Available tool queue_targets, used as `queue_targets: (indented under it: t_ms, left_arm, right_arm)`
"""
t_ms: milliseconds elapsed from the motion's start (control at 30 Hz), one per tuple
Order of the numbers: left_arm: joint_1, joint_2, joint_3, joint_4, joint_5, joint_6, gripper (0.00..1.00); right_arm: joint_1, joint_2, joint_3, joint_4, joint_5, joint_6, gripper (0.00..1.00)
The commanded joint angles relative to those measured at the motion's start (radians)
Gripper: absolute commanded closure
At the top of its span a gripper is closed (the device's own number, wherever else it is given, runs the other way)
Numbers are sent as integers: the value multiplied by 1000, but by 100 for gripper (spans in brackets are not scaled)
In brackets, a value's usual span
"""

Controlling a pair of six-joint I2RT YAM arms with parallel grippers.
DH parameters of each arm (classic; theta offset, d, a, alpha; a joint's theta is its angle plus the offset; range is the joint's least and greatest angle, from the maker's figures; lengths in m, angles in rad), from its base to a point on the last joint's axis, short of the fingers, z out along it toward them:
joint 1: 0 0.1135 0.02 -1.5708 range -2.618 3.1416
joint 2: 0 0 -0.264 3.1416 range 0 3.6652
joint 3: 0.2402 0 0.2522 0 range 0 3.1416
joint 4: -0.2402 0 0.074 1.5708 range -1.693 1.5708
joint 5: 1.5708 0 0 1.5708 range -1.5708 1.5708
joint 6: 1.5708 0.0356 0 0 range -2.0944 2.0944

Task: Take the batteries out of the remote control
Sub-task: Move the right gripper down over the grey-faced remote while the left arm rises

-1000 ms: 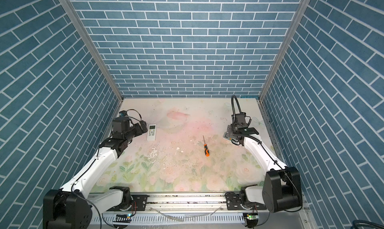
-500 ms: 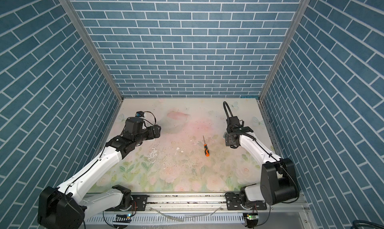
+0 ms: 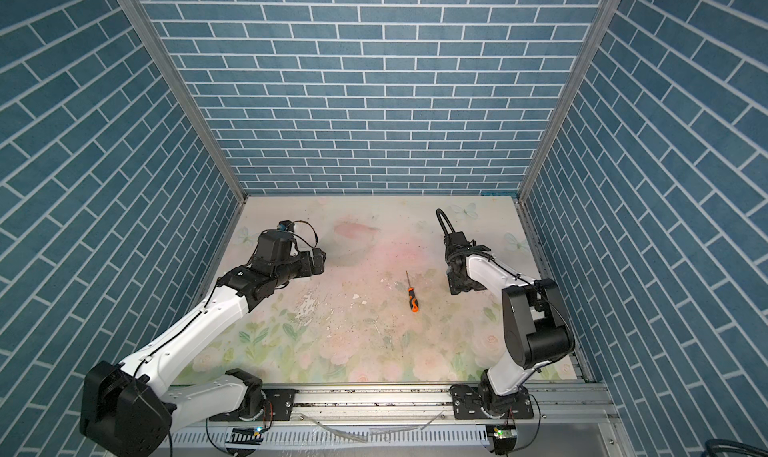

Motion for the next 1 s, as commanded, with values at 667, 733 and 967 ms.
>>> queue_targets:
  t_ms: [667,733,967]
  left_arm:
    - [-6,15,45,-28,-30,5,0]
    - [-7,12,42,-28,-35,3,0]
    - [-5,11,43,-31,-35,-6,0]
  right_arm:
    - [-56,178,139,89,-24,-40,1]
    - [-72,185,148,87,-42,-45,1]
    - [-130,217,179,78,-83,-58,1]
